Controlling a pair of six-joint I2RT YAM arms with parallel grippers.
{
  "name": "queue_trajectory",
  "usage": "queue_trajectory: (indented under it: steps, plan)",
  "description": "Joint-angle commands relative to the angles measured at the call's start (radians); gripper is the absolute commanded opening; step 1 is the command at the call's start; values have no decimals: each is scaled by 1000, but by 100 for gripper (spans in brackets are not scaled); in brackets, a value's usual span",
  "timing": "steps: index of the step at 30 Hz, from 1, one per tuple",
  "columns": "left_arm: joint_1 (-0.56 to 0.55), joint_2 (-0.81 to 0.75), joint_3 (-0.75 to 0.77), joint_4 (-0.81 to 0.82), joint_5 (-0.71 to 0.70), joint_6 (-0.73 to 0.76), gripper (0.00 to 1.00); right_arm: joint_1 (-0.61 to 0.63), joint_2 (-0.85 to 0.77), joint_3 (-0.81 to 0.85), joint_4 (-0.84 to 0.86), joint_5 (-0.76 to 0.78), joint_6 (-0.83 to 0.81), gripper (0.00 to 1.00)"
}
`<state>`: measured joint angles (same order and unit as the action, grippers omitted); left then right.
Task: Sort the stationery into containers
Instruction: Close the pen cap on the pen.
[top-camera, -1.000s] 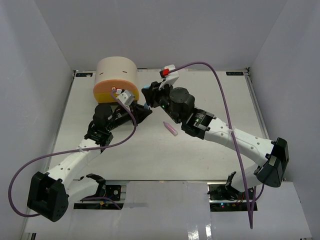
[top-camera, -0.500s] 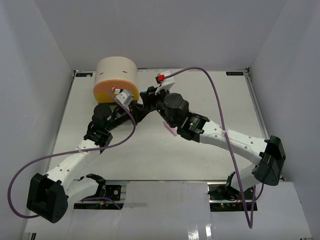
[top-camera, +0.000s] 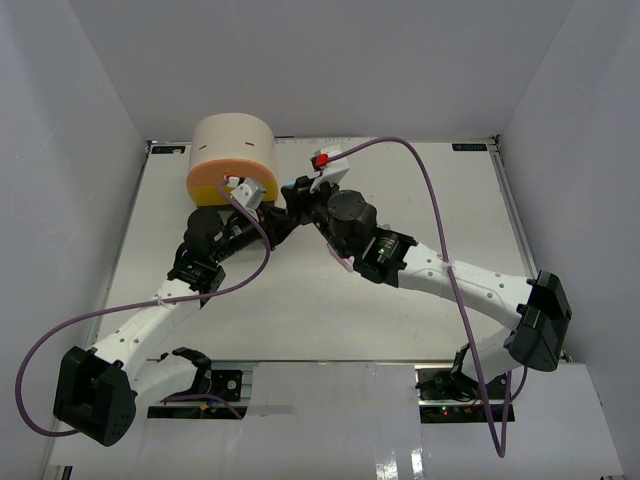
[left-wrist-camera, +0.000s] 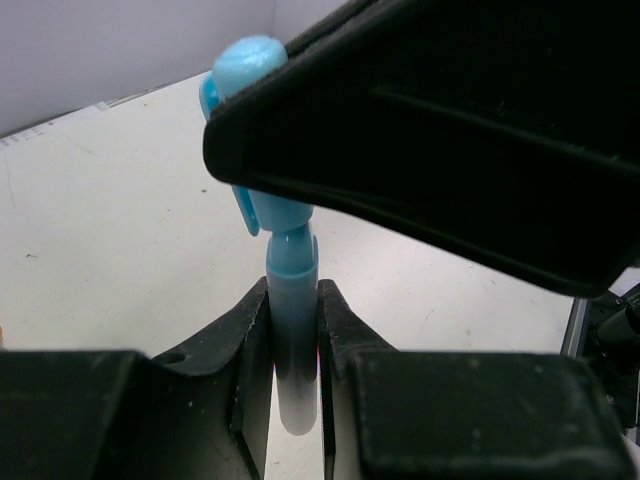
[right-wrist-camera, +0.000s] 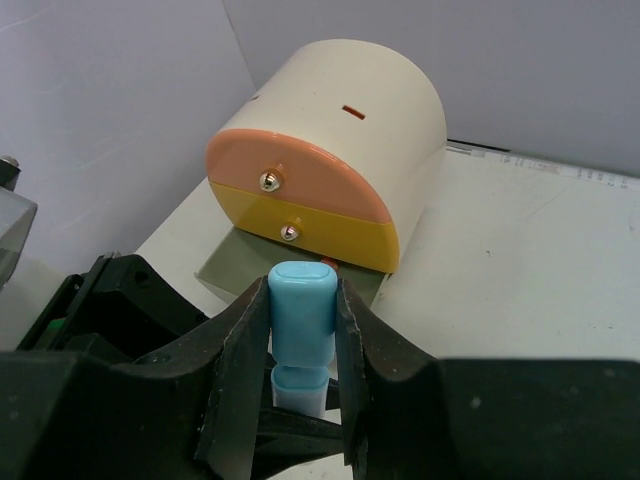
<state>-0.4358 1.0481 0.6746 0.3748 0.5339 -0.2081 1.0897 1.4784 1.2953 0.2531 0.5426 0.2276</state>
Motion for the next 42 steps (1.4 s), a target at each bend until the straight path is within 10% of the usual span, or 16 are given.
queue_trajectory:
  steps: [1, 24, 42]
  plan:
    - [-6, -22, -13, 32, -5, -20, 0, 10, -32, -24, 61, 39, -1, 10]
    - [-6, -23, -21, 220, 17, -57, 0, 62, -86, -96, 48, 88, 42, 27]
    - [-6, -3, -36, 222, 44, -51, 0, 88, -190, -117, 3, 82, 13, 75]
